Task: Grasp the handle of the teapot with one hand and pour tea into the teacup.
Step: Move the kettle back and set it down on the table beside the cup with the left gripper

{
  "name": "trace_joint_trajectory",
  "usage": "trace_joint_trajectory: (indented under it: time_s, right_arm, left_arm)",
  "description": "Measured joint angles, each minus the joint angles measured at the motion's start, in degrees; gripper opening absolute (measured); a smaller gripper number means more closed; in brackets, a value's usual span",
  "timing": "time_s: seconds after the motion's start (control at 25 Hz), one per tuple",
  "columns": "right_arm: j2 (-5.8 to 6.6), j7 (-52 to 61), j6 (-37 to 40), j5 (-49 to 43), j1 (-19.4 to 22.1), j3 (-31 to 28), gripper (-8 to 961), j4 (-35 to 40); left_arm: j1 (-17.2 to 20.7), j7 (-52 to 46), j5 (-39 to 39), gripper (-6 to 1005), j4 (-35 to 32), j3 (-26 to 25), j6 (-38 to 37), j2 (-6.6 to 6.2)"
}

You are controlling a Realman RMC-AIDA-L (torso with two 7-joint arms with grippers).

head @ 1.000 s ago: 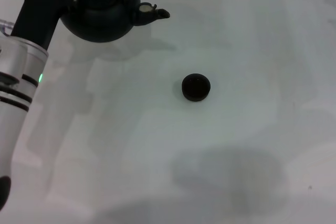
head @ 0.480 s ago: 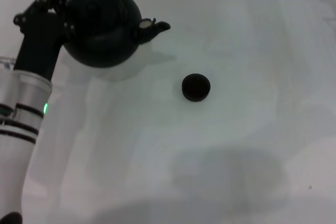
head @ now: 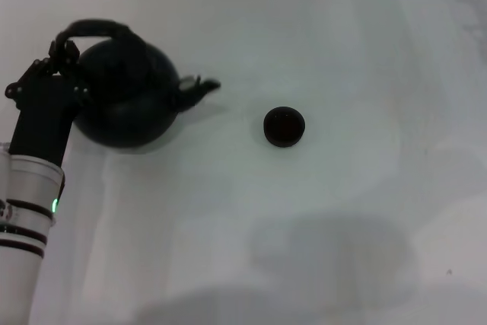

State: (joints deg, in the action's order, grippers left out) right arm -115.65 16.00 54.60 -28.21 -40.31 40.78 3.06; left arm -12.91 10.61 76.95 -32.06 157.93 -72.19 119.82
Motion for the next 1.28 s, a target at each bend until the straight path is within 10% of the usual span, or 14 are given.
trace_joint_trajectory:
  time_s: [0.68, 1.28]
  right_arm:
    - [-0.19, 0.0, -1.4, 0.0, 0.0, 0.0, 697, 0.0]
    - [-0.01, 0.0, -1.1, 0.0, 0.5, 0.0, 697, 0.0]
  left_arm:
    - [-0.5, -0.1, 0.0, 153, 0.4, 0.4, 1.9, 0.04]
    - [-0.1, -9.1, -0.3, 562, 1.9, 0.4, 1.3, -0.22]
